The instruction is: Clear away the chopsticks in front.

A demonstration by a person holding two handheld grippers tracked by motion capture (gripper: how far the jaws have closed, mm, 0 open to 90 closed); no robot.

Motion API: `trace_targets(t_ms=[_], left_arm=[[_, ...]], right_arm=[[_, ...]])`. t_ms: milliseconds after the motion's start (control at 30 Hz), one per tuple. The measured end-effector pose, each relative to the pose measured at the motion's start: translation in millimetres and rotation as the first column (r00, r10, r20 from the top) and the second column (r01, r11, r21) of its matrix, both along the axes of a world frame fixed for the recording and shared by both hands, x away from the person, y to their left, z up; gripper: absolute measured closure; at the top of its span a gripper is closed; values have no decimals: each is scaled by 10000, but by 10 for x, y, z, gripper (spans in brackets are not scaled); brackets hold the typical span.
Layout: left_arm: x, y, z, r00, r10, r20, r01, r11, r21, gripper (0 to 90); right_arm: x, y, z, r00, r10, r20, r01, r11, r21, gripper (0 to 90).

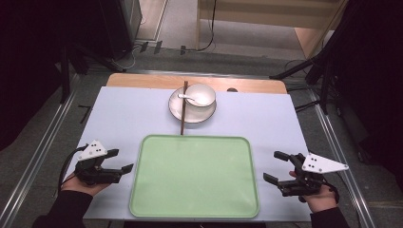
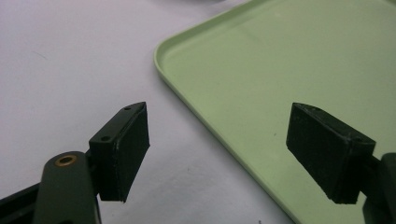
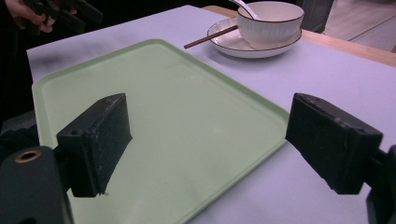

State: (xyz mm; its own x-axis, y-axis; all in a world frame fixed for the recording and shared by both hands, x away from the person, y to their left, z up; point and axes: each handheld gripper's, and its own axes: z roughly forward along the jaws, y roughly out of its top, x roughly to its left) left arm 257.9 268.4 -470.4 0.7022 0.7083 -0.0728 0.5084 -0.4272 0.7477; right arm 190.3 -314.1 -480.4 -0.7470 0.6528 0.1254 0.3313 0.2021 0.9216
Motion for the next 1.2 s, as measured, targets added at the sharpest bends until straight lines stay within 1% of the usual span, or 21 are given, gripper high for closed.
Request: trace_targets(t_ms=[133,200,433,600,633,700,767,833,933,1100,1200], left_arm=[[12,10,-16,10000,-86,-36,86,10000,-29,220],[19,16,-24,9999,-110,-121,110,9999,18,220],[27,39,-20,9998,-16,-174,12,9998,-196,220],[39,49,-28,9997,-11,-247,5,9997,-240,220],[43,58,-30,9995,61,-323,-72,9994,-325,220],[48,67,-29,9993,112,-346,-124,9993,-347,220],[49,73,-28,9992,150,-363,-168,9987,-472,220],[52,74,-24,9993,87,-372,-110,9981,-614,217],[58,74,-22,9990,26,-451,-56,9977,-677,218],[66,78,-24,9989,124,-451,-149,9984,-549,218],[69,86,-21,9990,45,-455,-65,9990,-441,220]], right_arm=[[-3,-3,-1,10000,4,3,-4,10000,-20,147],[-4,-2,0,10000,6,-8,-6,10000,9,147],[-12,0,2,10000,6,-14,-6,10000,-7,147],[-10,-1,2,10000,-12,-12,12,10000,-13,147],[-8,3,1,10000,18,-17,-18,10000,-17,147],[-6,5,0,10000,24,-6,-24,10000,-35,147],[-9,2,1,10000,13,-28,-13,10000,-34,147],[-10,1,1,10000,-2,-18,2,10000,-34,148],[-11,2,1,10000,-5,-17,5,10000,-39,148],[-9,1,2,10000,-22,-2,22,10000,-46,148],[-10,-1,3,10000,-31,-6,31,10000,-33,148]])
